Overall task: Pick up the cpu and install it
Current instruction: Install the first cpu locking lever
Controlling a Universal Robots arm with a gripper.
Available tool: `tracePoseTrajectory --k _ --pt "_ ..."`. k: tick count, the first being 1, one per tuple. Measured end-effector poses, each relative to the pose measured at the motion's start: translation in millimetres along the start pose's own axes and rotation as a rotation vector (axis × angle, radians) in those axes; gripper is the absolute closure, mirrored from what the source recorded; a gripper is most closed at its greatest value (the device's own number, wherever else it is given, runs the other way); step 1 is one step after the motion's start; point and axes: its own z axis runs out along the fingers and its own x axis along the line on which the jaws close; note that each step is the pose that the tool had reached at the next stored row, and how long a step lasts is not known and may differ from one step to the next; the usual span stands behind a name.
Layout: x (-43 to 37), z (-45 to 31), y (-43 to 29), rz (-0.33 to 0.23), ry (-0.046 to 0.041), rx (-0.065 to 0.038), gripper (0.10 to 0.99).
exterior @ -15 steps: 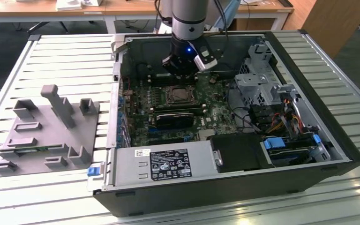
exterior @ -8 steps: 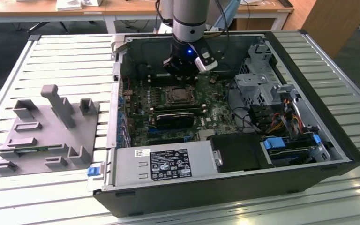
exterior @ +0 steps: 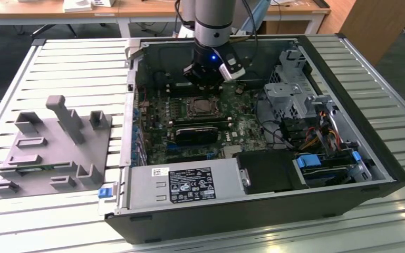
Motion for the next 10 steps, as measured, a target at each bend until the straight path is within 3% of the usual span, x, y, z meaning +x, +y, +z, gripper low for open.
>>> tracePoseTrajectory --k 6,10 --pt "-0.8 1.6 -0.1 0.0 0.0004 0.018 0.98" --pt "-2.0 3.8 0.3 0.0 0.0004 0.023 0.98"
